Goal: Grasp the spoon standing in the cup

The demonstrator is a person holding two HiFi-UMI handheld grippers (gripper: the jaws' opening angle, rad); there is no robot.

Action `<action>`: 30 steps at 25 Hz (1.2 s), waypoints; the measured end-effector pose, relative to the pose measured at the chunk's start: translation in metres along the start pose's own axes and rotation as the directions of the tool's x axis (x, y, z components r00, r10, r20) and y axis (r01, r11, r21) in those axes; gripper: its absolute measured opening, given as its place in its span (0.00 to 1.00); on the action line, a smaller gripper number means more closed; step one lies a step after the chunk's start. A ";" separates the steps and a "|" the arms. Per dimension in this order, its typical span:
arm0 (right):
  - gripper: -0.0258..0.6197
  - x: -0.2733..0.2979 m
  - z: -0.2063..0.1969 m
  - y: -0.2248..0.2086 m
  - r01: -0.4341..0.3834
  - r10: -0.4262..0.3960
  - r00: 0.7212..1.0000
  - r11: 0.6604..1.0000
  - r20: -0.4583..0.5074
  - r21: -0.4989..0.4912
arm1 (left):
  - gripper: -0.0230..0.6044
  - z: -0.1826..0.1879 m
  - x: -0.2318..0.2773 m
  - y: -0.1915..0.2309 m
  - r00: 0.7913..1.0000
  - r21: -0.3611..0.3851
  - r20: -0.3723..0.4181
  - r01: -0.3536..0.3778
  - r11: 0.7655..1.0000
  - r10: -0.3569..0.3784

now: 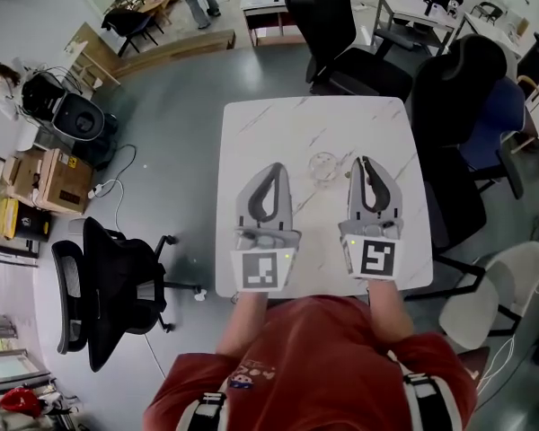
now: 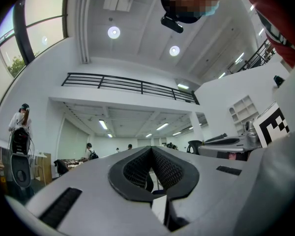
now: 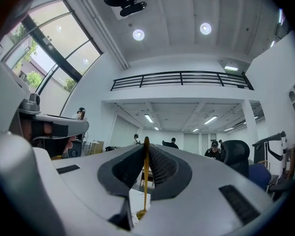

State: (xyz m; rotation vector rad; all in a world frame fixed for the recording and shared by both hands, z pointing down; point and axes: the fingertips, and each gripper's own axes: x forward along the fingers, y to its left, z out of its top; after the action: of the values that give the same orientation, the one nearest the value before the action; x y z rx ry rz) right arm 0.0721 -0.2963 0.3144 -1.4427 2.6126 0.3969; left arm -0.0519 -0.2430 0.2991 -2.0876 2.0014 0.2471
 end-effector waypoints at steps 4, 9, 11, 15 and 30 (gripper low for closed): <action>0.09 0.000 -0.002 0.001 -0.027 0.027 1.000 1.000 0.016 0.000 | 0.05 -0.001 0.001 -0.003 1.000 -0.001 0.007 -0.001 1.000 0.001; 0.09 0.002 -0.002 0.006 -0.036 0.035 0.999 0.999 0.034 0.017 | 0.05 -0.002 0.001 -0.003 1.000 0.005 0.011 -0.002 1.000 0.002; 0.09 0.003 -0.003 0.006 -0.044 0.043 0.999 0.999 0.033 0.015 | 0.05 -0.002 0.002 -0.004 1.000 0.008 0.014 -0.002 1.000 0.002; 0.09 0.007 -0.004 0.008 -0.060 0.059 0.998 0.998 0.037 0.011 | 0.05 -0.003 0.002 -0.002 1.000 0.014 0.008 -0.013 1.000 0.013; 0.09 0.014 -0.006 0.007 -0.060 0.059 0.998 0.998 0.034 0.009 | 0.05 -0.005 0.005 0.002 1.000 0.021 0.003 -0.019 1.000 0.019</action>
State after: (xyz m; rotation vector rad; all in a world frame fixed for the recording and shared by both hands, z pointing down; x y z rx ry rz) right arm 0.0590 -0.3055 0.3182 -1.3457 2.6316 0.4102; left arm -0.0539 -0.2494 0.3021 -2.0558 2.0139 0.2308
